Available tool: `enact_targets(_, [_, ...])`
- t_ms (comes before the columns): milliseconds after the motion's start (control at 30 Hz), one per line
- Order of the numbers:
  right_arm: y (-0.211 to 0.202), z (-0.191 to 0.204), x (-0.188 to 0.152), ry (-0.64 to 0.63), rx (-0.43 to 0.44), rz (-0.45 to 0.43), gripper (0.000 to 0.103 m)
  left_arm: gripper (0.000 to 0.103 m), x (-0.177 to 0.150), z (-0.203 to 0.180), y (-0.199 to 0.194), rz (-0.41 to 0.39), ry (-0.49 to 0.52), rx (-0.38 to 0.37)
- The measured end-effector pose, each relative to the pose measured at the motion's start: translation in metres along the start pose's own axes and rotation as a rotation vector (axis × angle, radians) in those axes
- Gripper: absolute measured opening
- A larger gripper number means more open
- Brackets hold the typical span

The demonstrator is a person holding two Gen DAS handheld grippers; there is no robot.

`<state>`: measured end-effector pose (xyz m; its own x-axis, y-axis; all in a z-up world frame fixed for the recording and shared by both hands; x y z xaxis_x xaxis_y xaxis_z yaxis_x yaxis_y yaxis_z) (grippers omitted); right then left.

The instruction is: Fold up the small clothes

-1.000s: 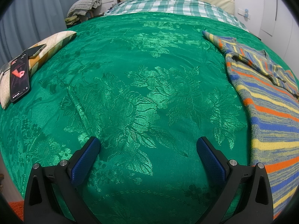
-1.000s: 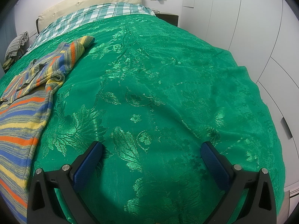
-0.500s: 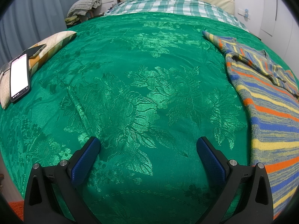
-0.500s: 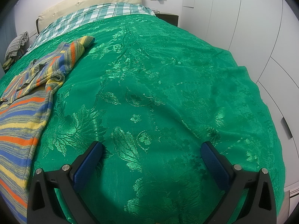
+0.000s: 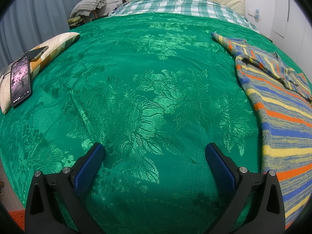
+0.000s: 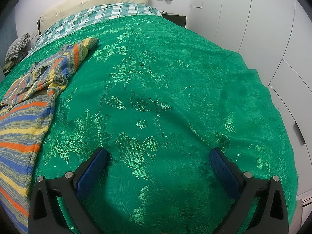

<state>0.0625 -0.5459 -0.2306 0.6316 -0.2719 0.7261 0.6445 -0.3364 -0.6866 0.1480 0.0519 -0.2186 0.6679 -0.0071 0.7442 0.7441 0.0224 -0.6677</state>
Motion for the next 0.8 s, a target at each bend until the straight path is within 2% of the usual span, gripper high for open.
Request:
enact_targets(667, [0.0003, 0.0004, -0.0001, 0.0, 0.0, 0.0, 0.103, 0.103, 0.0, 0.0002, 0.0001, 0.002, -0.001, -0.002])
enact_targets(800, [-0.0012, 0.0004, -0.0005, -0.001, -0.001, 0.007, 0.103, 0.102, 0.005, 0.0074, -0.0011, 0.072, -0.025, -0.06])
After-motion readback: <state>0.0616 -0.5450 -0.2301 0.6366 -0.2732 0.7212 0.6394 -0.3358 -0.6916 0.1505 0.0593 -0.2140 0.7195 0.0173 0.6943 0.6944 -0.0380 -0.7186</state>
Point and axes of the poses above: each gripper's, at about its wrist camera, not at the fingertips, and y roughly the way its jaws point, z to its left, x to its top, the point moved 4 cm from there along y, roughly the way its jaws point, and after that the axes turned 9 degrees about -z, right-handed, at the moved point
